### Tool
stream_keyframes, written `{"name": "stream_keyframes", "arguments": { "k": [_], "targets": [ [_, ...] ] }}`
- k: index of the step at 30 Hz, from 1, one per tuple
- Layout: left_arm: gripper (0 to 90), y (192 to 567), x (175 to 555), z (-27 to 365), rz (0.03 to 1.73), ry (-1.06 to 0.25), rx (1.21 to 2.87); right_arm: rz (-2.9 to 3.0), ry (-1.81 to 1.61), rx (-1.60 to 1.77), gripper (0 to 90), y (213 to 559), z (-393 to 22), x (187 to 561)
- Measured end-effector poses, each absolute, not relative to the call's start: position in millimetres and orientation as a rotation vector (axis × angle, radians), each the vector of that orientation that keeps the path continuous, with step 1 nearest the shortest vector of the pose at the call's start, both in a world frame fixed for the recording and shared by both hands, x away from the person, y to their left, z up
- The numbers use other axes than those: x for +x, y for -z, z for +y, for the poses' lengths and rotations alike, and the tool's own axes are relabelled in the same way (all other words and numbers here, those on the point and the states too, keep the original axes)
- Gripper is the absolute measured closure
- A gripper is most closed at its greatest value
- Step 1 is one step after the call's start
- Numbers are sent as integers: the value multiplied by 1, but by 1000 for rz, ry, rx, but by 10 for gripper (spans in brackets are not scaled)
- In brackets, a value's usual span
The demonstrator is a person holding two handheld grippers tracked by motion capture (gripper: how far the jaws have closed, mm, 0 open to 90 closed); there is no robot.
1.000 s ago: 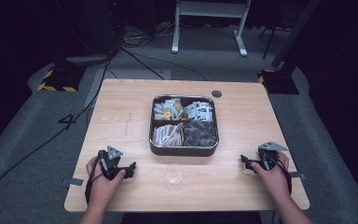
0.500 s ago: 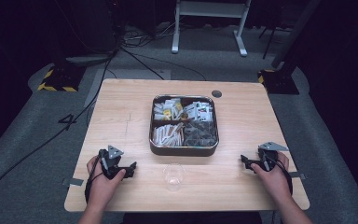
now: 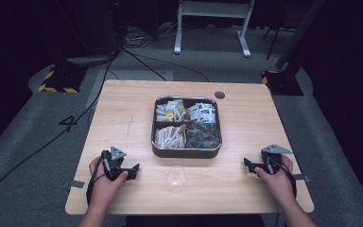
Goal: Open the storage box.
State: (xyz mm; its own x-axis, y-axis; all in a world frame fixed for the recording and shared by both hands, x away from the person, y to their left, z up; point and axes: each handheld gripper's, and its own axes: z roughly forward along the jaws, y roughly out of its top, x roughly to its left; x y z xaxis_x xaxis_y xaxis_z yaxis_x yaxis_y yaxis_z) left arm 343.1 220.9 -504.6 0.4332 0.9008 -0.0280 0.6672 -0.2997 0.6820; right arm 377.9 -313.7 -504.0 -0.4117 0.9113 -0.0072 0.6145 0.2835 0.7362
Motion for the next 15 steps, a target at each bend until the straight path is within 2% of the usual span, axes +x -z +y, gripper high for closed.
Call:
{"name": "stream_keyframes", "arguments": {
  "k": [9,12,15],
  "targets": [
    [91,505,344,221,1310,-487,2067,2164,-946,1332,166,504,-312,379],
    [91,504,344,222,1308,-482,2064,2217,-948,1317,240,499,-311,381],
    [92,504,343,221,1306,-479,2073,2220,-987,1335,218,495,-310,383]
  ]
}}
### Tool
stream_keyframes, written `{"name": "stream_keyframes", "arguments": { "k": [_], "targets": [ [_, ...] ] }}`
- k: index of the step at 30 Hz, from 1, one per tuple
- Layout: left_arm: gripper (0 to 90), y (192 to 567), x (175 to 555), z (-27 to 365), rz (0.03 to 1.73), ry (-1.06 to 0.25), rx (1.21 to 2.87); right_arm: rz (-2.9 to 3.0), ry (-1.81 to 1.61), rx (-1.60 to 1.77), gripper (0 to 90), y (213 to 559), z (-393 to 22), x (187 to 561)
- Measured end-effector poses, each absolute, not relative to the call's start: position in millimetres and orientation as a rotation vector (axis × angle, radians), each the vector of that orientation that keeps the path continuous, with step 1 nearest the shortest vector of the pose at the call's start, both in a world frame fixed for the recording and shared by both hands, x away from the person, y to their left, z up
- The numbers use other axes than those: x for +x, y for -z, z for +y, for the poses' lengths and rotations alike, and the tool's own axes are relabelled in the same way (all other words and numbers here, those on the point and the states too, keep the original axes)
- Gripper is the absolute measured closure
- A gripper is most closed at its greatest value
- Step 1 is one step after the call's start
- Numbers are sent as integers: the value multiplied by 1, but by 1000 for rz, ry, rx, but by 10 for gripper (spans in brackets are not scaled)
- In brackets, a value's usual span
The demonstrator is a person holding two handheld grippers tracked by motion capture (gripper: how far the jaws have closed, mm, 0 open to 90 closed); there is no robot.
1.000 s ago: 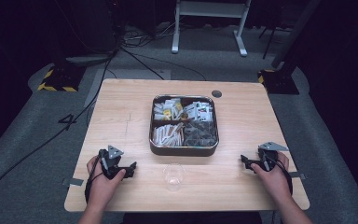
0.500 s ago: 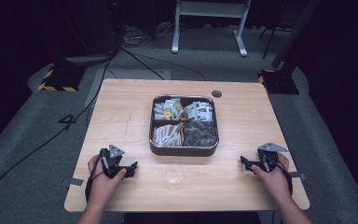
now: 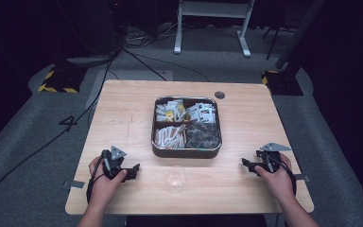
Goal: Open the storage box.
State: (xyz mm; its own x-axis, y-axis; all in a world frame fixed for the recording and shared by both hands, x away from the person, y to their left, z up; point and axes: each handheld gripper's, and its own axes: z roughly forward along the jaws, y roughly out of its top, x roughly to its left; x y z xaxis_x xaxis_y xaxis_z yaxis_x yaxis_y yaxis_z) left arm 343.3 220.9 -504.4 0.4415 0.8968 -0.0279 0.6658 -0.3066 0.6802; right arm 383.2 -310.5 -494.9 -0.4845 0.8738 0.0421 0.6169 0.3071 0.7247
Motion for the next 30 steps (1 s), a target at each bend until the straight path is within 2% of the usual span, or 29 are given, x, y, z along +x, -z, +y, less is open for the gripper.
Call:
{"name": "stream_keyframes", "arguments": {
  "k": [17,30],
  "targets": [
    [87,505,344,221,1289,-475,2079,2216,-1120,1256,238,451,-287,386],
    [97,505,339,219,1271,-475,2089,2272,-1193,1072,257,423,-247,398]
  ]
}}
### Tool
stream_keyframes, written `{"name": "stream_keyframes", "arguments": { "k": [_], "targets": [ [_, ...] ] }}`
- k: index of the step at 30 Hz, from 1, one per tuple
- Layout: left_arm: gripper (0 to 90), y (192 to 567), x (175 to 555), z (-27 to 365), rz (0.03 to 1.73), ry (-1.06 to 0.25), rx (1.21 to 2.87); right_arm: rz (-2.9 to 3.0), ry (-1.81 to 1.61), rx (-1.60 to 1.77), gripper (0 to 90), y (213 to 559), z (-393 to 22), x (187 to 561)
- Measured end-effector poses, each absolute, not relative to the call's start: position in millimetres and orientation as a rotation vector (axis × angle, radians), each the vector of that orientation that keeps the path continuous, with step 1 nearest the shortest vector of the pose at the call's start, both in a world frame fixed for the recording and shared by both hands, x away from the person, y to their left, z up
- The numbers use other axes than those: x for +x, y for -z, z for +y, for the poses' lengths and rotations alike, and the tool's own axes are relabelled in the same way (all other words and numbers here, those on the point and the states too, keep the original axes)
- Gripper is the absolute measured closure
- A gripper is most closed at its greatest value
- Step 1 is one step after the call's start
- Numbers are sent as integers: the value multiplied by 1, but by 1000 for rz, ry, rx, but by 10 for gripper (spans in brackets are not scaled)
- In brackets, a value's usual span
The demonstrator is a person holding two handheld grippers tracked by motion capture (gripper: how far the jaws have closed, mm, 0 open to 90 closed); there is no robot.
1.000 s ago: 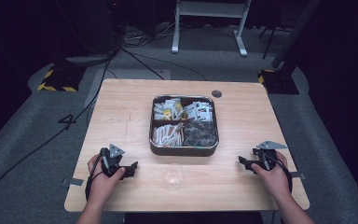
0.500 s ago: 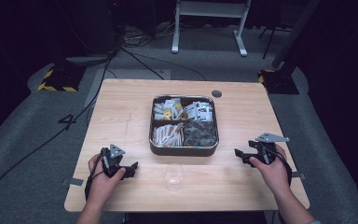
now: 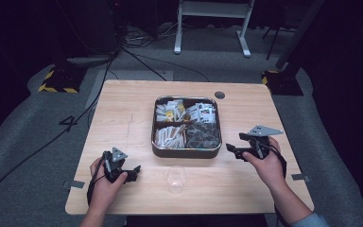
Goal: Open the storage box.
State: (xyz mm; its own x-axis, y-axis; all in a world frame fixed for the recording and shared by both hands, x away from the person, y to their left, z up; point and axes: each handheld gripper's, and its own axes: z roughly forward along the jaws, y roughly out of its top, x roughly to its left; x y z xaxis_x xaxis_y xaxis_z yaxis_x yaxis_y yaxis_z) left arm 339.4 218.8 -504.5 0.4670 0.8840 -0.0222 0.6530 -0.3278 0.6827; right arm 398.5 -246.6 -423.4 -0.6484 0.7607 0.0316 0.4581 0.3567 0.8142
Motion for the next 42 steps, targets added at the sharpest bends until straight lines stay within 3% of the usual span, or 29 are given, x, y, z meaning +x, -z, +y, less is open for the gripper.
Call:
{"name": "stream_keyframes", "arguments": {
  "k": [18,42],
  "targets": [
    [86,505,341,219,1266,-465,2093,2351,-1196,944,227,408,-190,445],
    [65,505,344,218,1250,-456,2104,2406,-1166,988,378,426,-129,501]
  ]
}}
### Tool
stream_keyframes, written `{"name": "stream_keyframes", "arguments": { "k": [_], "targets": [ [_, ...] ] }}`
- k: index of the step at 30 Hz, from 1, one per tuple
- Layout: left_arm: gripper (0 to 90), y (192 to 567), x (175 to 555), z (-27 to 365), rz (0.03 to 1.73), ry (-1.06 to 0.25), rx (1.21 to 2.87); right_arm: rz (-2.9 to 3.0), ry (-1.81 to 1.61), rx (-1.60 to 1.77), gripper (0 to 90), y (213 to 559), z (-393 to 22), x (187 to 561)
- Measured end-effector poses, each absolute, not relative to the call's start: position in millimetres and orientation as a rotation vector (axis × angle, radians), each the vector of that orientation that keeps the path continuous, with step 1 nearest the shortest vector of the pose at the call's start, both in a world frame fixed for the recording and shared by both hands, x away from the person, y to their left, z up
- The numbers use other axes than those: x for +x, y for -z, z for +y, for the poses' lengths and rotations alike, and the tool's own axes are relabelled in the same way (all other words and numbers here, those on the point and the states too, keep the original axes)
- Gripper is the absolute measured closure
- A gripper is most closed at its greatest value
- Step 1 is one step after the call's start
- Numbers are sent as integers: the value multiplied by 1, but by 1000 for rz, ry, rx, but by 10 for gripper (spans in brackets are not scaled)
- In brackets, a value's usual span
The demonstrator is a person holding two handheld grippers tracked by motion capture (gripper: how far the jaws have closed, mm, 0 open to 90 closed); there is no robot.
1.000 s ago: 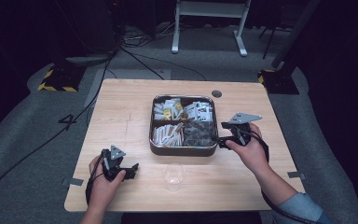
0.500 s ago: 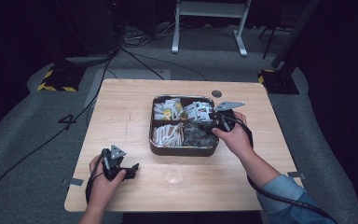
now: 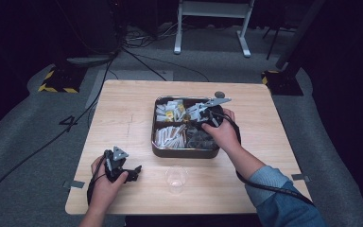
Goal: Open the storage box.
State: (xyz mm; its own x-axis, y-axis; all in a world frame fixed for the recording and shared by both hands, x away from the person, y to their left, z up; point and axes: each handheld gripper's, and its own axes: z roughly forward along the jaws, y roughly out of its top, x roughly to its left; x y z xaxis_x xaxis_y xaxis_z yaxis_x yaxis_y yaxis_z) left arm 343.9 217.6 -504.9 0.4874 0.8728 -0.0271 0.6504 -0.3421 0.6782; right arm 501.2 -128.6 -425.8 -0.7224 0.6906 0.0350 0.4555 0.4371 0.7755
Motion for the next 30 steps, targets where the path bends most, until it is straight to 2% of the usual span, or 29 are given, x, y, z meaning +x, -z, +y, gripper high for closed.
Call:
{"name": "stream_keyframes", "arguments": {
  "k": [6,11,16,19,30],
  "targets": [
    [60,505,345,218,1243,-454,2113,2423,-1162,1008,402,434,-118,507],
    [58,505,345,217,1240,-453,2114,2437,-1150,988,479,436,-109,511],
    [57,505,345,217,1240,-452,2114,2449,-1132,964,516,439,-98,512],
    [57,505,345,217,1240,-452,2114,2446,-1131,979,580,440,-97,514],
    [57,505,345,217,1240,-452,2114,2421,-1131,1018,586,440,-95,511]
  ]
}}
